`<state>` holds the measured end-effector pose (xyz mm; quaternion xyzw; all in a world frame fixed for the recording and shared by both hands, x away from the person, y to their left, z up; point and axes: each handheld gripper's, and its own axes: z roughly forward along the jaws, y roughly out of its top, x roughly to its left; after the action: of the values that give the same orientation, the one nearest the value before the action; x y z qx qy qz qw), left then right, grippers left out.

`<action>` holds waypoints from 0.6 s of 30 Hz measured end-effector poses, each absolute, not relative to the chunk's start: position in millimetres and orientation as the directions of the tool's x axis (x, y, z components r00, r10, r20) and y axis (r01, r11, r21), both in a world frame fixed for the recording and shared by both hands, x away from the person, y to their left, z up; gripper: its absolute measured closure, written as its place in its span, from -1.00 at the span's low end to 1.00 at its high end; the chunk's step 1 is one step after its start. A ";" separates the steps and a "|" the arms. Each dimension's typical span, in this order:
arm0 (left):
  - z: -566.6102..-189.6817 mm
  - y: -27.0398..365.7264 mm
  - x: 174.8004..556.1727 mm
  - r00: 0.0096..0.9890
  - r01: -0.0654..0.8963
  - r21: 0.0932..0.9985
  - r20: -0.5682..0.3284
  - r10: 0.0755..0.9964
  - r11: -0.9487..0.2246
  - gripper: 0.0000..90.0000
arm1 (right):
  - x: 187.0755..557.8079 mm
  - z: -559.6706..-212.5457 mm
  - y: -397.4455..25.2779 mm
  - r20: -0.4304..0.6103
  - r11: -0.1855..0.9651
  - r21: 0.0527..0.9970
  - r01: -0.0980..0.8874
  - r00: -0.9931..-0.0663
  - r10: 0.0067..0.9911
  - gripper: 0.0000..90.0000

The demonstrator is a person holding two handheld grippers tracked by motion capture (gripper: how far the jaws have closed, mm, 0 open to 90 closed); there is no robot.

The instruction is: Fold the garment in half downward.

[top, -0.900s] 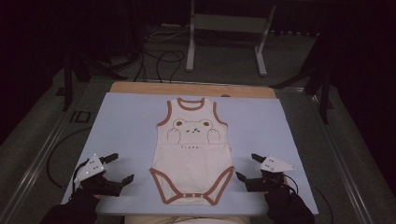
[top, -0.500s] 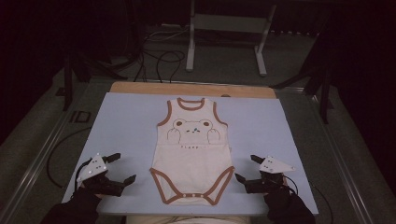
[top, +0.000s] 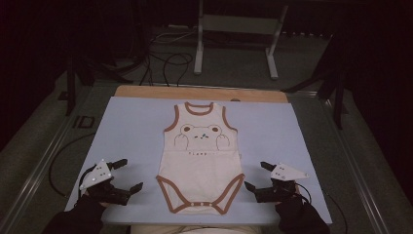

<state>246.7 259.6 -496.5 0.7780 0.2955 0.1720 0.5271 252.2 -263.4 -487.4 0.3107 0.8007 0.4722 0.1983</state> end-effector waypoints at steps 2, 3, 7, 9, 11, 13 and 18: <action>-494.4 257.9 246.6 0.768 0.272 0.922 -0.035 0.640 -0.276 -1.00 | 250.7 -482.1 -262.8 -0.026 0.349 0.889 0.296 -0.728 0.685 -0.82; -493.0 256.7 246.4 0.766 0.273 0.922 -0.034 0.642 -0.276 -1.00 | 249.5 -479.3 -262.5 -0.027 0.345 0.892 0.293 -0.726 0.687 -0.82; -488.7 251.3 247.6 0.767 0.274 0.923 -0.038 0.641 -0.272 -1.00 | 248.0 -471.8 -262.5 -0.013 0.319 0.904 0.285 -0.727 0.686 -0.82; -487.9 248.3 248.5 0.772 0.280 0.919 -0.042 0.634 -0.279 -1.00 | 246.8 -466.9 -262.5 -0.015 0.310 0.908 0.282 -0.718 0.696 -0.82; -485.8 245.5 249.6 0.782 0.281 0.912 -0.036 0.622 -0.300 -1.00 | 245.9 -460.5 -263.4 -0.015 0.295 0.916 0.270 -0.714 0.700 -0.82; -481.8 243.8 250.3 0.786 0.273 0.913 -0.030 0.618 -0.304 -1.00 | 245.0 -452.6 -263.6 -0.027 0.294 0.920 0.258 -0.708 0.706 -0.82; -469.1 241.2 254.0 0.793 0.253 0.919 -0.018 0.609 -0.303 -1.00 | 246.8 -438.4 -263.5 -0.038 0.295 0.924 0.245 -0.707 0.706 -0.82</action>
<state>254.0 241.2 -469.1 0.7890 0.2732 0.1698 0.5235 246.8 -263.5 -438.4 0.3080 0.7719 0.5075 0.2273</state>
